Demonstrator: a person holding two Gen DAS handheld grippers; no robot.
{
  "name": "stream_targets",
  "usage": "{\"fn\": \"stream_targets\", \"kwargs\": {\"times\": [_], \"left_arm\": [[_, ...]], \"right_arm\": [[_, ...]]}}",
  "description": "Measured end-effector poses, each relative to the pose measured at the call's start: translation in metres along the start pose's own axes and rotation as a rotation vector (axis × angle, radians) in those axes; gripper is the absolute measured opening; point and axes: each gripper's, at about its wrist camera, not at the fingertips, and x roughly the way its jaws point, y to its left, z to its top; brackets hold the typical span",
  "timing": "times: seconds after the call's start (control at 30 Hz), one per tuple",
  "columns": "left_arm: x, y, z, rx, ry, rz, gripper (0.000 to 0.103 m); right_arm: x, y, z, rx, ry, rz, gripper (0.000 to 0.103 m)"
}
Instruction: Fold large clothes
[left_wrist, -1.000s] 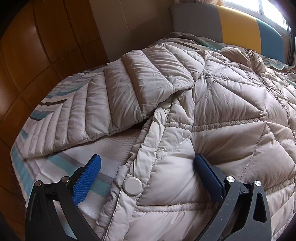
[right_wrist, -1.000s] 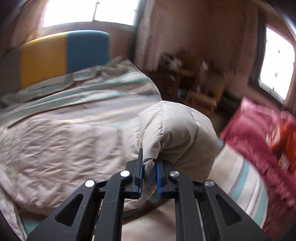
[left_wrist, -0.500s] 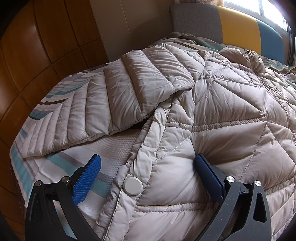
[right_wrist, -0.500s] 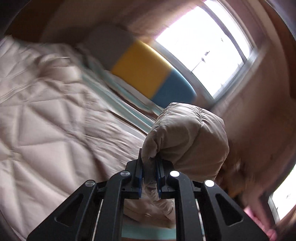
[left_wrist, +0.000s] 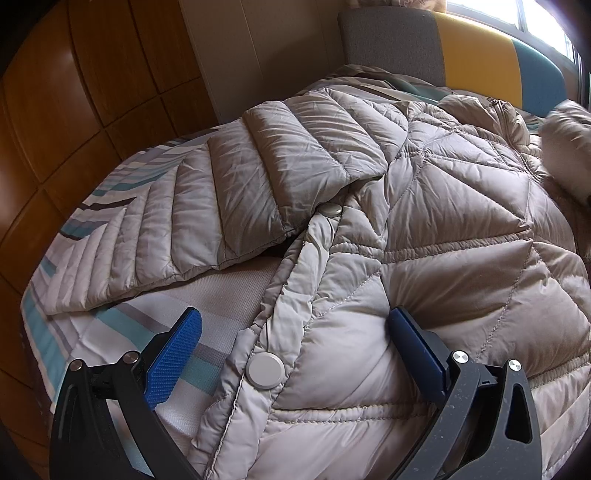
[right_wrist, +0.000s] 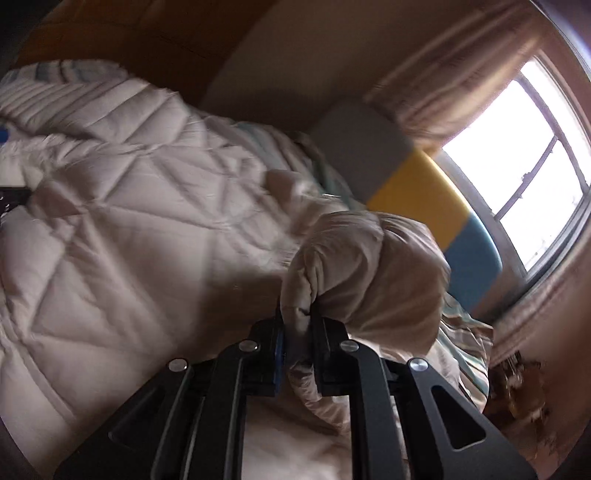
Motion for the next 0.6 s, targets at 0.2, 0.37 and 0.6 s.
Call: {"fn": "stream_targets", "kwargs": {"times": [0.2,0.37,0.6], "left_arm": [[-0.004,0.0,0.0,0.004,-0.004,0.008,0.1],[-0.028,0.001,0.011,0.0,-0.026,0.005,0.1],[-0.101,-0.051,0.056,0.007,-0.219,-0.169,0.1]], "right_arm": [[0.005,0.005,-0.003,0.027,0.035,0.114,0.043],[-0.04,-0.041,-0.019,0.194,-0.064,0.151,0.057],[-0.049,-0.142,-0.074,0.582,0.001,0.025,0.06]]}}
